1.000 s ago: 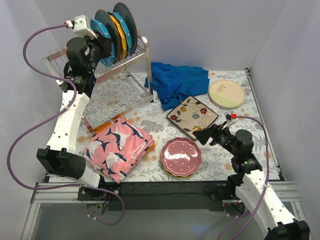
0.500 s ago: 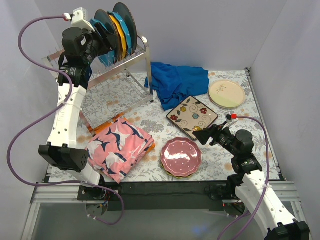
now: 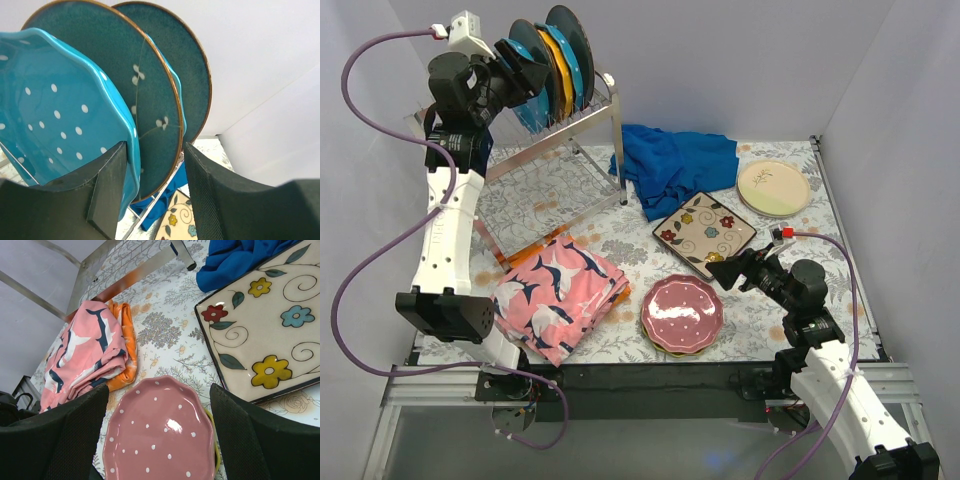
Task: Unload the plates from the dish rack
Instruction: Unload the plate from the dish rack.
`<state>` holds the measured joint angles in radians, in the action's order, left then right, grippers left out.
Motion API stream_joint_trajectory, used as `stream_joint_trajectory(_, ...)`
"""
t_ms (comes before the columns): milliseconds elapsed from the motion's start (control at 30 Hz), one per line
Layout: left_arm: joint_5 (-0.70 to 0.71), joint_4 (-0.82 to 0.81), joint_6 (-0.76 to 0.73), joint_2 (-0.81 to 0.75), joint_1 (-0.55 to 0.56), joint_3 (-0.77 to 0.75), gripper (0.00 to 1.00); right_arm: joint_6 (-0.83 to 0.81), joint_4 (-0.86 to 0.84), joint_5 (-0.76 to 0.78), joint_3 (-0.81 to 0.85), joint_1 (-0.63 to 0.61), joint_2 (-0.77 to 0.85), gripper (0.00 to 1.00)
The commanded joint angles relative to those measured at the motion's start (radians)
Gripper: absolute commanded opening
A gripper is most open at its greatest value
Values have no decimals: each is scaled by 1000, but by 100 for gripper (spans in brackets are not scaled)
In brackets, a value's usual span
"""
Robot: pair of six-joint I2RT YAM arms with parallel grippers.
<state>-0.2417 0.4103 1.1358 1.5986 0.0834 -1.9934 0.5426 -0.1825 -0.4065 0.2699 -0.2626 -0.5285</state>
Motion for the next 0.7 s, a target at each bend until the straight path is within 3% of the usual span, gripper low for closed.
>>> stream_joint_trajectory(0,-70,-57,41,-6,-20,-42,46,-18,-40,2,-3,-3,16,86)
stream_joint_trajectory(500,-114,-68,55,37,-56,5,42,-20,-41,5,-1,-3,24,86)
stream_joint_trajectory(667,-130,-94,38,50,-56,28,33,-20,-40,6,-3,-1,24,86)
